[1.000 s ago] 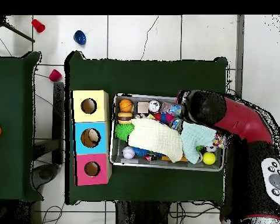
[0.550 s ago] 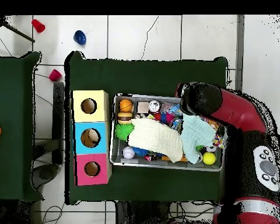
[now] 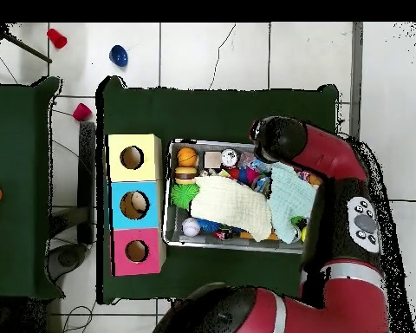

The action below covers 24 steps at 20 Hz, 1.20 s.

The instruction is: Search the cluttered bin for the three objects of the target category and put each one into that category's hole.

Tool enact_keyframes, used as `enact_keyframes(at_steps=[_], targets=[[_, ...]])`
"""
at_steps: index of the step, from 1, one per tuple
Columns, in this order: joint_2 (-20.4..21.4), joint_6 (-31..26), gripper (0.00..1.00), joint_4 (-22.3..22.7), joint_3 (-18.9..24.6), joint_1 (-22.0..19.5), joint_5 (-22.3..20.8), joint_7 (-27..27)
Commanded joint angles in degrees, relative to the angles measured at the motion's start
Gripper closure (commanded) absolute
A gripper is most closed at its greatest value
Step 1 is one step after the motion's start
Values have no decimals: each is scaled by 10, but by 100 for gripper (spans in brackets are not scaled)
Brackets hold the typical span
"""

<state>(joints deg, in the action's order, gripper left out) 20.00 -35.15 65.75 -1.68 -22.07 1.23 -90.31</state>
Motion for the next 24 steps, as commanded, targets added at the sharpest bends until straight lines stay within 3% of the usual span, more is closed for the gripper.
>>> enact_keyframes(at_steps=[1, 7, 11, 19, 24], targets=[[-108, -31, 0, -52, 5, 8, 53, -173], [-121, -39, 0, -59, -1, 14, 73, -158], [-88, -26, 0, -24, -17, 24, 78, -162], [-27, -57, 0, -21, -61, 48, 79, -158], [-12, -61, 0, -15, -68, 57, 87, -156]])
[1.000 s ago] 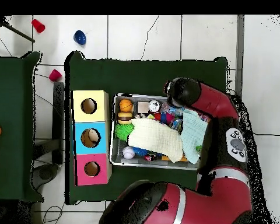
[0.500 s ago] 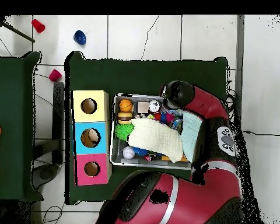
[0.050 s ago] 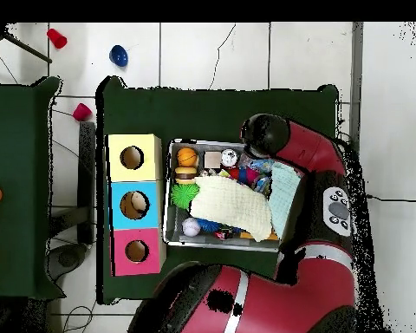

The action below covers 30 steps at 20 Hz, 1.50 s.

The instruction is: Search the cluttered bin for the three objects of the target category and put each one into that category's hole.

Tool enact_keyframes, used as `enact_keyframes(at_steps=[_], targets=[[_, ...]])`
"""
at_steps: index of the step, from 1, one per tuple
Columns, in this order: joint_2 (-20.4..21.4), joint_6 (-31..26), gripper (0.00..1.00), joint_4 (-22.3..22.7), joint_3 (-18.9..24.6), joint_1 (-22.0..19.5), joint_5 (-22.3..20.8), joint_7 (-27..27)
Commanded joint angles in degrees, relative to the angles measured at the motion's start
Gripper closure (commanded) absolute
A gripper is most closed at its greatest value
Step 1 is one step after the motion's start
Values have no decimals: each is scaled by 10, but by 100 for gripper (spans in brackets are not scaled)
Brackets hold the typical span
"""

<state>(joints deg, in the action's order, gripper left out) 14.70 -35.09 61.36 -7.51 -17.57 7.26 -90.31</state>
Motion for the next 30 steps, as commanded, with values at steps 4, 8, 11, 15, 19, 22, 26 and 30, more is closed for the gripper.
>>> enact_keyframes(at_steps=[4, 8, 11, 15, 19, 22, 26, 30], targets=[[49, -59, 0, 76, 9, 17, 52, -166], [63, -22, 0, 148, 18, 31, 79, -189], [68, -12, 0, 178, 14, 39, 91, -185], [64, 18, 0, 205, 14, 47, 109, -190], [58, 26, 0, 213, -3, 58, 115, -196], [44, 23, 0, 205, -19, 67, 116, -196], [30, 61, 0, 215, -23, 68, 116, -192], [16, 91, 0, 219, -18, 63, 119, -185]])
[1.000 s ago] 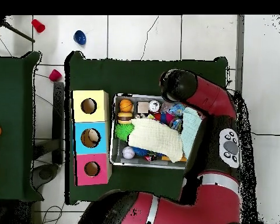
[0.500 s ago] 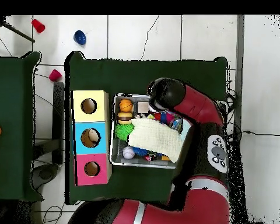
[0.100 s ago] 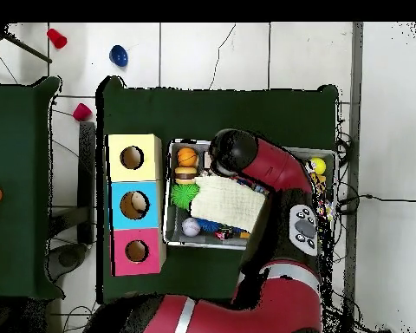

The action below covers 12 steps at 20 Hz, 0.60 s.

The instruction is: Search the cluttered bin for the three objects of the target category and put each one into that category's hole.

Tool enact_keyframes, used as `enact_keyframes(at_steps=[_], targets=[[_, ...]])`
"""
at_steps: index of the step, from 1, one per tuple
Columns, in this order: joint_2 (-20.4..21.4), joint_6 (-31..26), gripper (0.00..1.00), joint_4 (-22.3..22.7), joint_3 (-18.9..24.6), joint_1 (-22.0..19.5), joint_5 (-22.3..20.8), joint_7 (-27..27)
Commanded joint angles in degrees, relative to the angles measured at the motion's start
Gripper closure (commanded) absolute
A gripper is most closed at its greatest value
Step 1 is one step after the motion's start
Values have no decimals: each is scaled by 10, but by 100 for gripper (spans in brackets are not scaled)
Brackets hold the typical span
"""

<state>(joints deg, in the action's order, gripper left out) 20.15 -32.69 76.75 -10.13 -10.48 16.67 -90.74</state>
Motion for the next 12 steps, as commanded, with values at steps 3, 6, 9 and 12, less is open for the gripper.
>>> enact_keyframes(at_steps=[3, 6, 9, 12], targets=[[-47, 86, 0, 69, 16, -16, 27, -174], [-41, 105, 0, 86, 28, -29, 28, -161], [-32, 108, 0, 93, 32, -34, 34, -156], [-16, 114, 0, 110, 43, -47, 39, -147]])
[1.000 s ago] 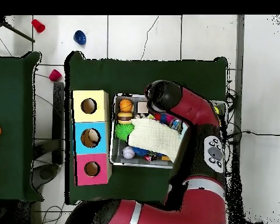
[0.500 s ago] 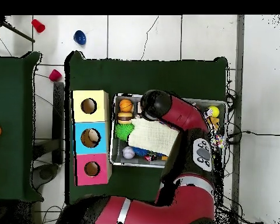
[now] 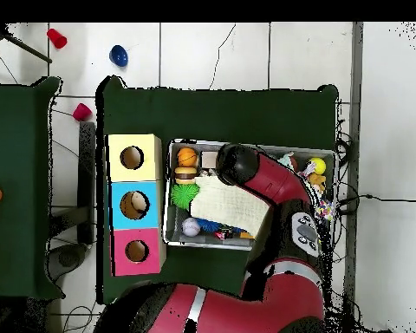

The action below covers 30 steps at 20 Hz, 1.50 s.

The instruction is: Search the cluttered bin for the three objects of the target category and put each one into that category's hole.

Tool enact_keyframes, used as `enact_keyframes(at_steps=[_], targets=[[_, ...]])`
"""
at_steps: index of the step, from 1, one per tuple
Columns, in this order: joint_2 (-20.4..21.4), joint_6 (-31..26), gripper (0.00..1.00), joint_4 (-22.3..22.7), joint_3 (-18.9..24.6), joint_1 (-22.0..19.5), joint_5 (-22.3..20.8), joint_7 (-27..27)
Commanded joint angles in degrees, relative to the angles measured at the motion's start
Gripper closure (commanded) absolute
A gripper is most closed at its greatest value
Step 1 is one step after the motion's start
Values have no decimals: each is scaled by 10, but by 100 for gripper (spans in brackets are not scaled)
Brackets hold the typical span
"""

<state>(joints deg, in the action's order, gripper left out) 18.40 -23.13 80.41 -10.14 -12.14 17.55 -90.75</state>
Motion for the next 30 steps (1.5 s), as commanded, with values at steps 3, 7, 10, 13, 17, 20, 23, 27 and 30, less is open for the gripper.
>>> enact_keyframes(at_steps=[3, 7, 10, 13, 17, 20, 23, 27, 30], targets=[[15, 25, 0, 92, 55, -44, 33, -138], [27, 36, 0, 110, 64, -58, 32, -128], [22, 44, 0, 108, 67, -69, 28, -119], [-5, 67, 0, 90, 66, -75, 24, -120], [-48, 101, 0, 62, 60, -70, 25, -132], [-76, 118, 0, 36, 60, -67, 31, -134], [-99, 141, 0, 22, 70, -68, 40, -138], [-119, 154, 0, 9, 83, -66, 54, -146], [-129, 154, 0, 6, 88, -66, 60, -150]])
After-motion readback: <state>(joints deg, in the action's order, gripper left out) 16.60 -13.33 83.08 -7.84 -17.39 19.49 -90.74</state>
